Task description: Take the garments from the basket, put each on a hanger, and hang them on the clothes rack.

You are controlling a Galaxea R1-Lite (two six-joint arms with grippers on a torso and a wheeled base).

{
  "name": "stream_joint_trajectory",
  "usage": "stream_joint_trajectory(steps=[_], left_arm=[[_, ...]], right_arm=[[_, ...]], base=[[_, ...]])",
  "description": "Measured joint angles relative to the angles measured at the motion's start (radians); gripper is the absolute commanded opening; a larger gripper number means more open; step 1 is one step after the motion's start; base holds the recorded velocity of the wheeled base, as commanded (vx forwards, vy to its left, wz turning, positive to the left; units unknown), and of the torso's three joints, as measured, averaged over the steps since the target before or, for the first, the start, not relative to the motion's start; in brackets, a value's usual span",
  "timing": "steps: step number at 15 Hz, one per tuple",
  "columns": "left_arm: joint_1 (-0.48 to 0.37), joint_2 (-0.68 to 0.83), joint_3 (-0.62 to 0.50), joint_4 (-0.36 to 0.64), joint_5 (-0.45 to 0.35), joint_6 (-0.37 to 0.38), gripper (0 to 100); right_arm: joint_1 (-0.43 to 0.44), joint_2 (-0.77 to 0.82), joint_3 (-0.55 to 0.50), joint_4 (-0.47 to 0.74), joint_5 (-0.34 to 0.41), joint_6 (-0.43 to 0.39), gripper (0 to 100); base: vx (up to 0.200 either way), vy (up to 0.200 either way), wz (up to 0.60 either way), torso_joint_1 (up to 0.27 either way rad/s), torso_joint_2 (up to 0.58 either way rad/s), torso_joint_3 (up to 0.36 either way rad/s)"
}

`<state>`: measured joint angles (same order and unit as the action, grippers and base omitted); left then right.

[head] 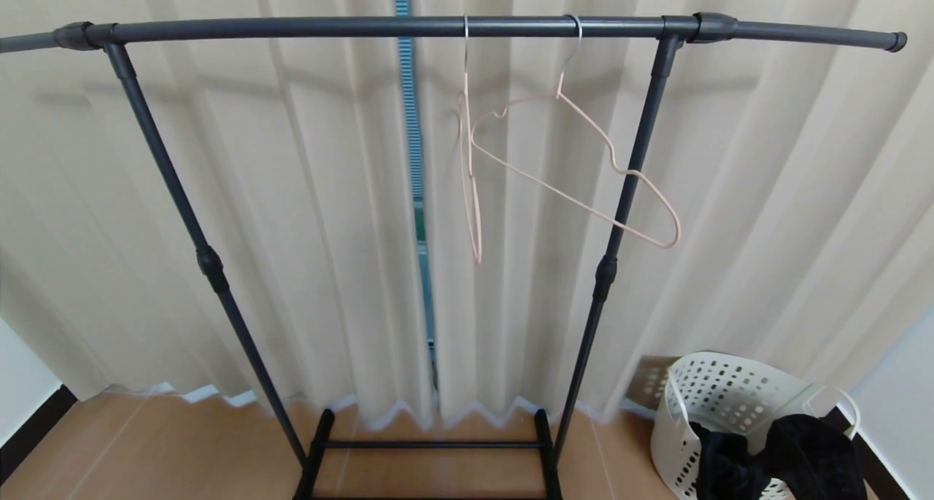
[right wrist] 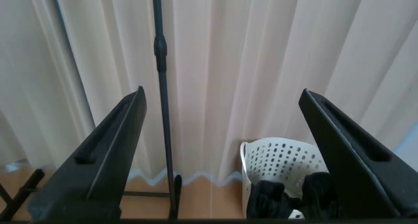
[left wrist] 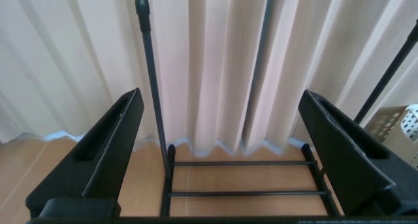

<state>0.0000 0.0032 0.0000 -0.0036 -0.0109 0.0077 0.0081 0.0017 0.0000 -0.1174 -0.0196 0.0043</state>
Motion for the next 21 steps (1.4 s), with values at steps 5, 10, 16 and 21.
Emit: stream_joint_trajectory(steps=[5, 10, 16, 21], left_arm=[[0.000, 0.000, 0.000, 0.000, 0.000, 0.000, 100], [0.000, 0.000, 0.000, 0.000, 0.000, 0.000, 100], [0.000, 0.000, 0.000, 0.000, 0.000, 0.000, 100], [0.000, 0.000, 0.000, -0.001, 0.000, 0.000, 100]], right_arm=[[0.000, 0.000, 0.000, 0.000, 0.000, 0.000, 100], [0.000, 0.000, 0.000, 0.000, 0.000, 0.000, 100], [0.000, 0.000, 0.000, 0.000, -0.001, 0.000, 100], [0.000, 0.000, 0.000, -0.002, 0.000, 0.000, 100]], base=[[0.000, 0.000, 0.00, -0.157, 0.49, 0.334], [0.000, 0.000, 0.00, -0.117, 0.46, 0.353], [0.000, 0.000, 0.00, -0.049, 0.42, 0.365], [0.000, 0.000, -0.36, -0.004, 0.07, 0.056]])
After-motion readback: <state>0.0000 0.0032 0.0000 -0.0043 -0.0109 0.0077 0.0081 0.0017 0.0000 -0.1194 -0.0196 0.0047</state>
